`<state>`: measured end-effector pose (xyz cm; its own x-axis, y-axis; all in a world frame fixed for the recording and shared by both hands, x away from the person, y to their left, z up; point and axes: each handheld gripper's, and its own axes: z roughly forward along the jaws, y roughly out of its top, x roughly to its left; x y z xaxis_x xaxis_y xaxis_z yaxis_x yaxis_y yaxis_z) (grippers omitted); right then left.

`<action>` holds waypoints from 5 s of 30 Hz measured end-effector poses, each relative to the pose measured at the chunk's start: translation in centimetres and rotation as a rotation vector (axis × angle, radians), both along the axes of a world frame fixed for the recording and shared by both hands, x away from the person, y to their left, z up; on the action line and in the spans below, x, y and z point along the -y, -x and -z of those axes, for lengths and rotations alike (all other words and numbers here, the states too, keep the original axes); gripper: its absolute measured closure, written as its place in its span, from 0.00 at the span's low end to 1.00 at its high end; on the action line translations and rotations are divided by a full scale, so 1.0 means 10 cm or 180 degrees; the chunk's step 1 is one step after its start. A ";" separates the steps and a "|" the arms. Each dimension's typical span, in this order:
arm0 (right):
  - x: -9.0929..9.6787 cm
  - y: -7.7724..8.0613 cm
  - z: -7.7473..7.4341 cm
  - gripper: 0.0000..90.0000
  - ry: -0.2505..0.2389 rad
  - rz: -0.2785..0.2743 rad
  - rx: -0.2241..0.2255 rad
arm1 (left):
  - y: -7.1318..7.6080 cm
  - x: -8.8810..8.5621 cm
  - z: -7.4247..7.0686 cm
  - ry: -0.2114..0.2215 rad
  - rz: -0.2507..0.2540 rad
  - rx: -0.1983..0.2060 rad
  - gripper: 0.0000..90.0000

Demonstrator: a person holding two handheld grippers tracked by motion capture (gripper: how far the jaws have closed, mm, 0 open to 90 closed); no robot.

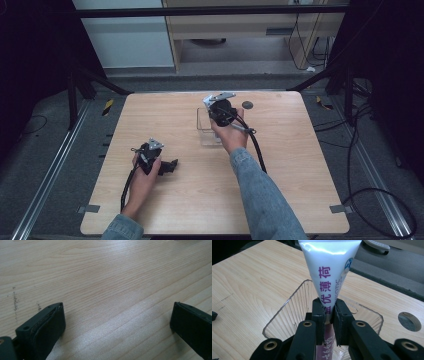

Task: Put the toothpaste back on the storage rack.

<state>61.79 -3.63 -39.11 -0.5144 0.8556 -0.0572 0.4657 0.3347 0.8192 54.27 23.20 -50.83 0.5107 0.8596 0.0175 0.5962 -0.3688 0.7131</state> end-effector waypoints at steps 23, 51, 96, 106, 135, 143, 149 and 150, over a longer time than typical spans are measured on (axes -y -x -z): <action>-0.26 -0.19 0.00 0.89 0.0251 -0.0085 -0.0102 | 0.00 0.00 0.00 0.0004 0.0001 0.0003 0.00; -0.36 -0.20 0.03 0.87 0.0304 -0.0182 -0.0114 | 0.00 0.00 0.00 0.0002 0.0005 0.0004 0.00; -0.27 -0.07 -0.04 0.78 0.0190 -0.0214 -0.0102 | 0.00 0.00 0.00 0.0011 0.0007 0.0004 0.00; -0.17 0.00 -0.11 0.77 0.0188 -0.0219 -0.0053 | 0.00 0.00 0.00 0.0012 0.0007 0.0003 0.00; 0.33 0.27 -0.28 0.34 -0.0042 -0.0166 -0.0067 | 0.00 0.00 0.00 0.0012 0.0011 0.0001 0.00; 0.49 0.33 -0.30 0.28 -0.0062 -0.0150 -0.0003 | 0.00 0.00 0.00 0.0003 0.0014 0.0002 0.00; 0.58 0.38 -0.30 0.23 -0.0011 -0.0165 0.0006 | 0.00 0.00 0.00 0.0002 0.0014 0.0002 0.00; 0.60 0.39 -0.30 0.23 0.0003 -0.0175 0.0009 | 0.00 0.00 0.00 0.0001 0.0015 0.0002 0.00</action>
